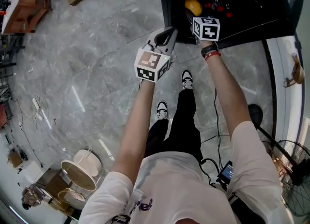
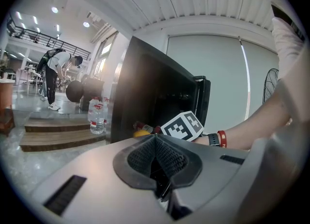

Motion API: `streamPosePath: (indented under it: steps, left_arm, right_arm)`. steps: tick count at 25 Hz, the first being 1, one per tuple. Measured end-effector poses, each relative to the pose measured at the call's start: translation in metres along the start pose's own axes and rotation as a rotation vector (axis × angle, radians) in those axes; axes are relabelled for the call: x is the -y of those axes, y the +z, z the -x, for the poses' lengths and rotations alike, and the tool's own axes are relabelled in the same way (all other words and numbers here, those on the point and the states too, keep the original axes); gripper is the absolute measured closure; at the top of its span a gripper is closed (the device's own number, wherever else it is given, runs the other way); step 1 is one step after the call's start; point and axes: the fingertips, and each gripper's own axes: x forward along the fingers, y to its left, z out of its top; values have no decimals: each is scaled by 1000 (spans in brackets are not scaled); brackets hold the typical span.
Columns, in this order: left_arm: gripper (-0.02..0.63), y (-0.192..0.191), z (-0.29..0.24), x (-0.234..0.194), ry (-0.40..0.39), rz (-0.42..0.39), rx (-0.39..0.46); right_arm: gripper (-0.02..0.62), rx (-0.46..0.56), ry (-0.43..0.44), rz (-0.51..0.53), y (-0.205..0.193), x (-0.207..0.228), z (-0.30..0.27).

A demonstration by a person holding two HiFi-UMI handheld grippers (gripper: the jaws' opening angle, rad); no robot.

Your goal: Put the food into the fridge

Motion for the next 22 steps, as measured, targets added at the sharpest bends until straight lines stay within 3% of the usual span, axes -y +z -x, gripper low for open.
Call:
streamPosePath:
  steps: [10,22]
  left_arm:
    - [588,-17,-13,-3,-6,15,-25]
    - [588,-29,-21,-6,-12,34,-23]
  right_arm:
    - [276,-36,22,93,6,22,-44]
    - [273,-92,17,96,-9,32,-64]
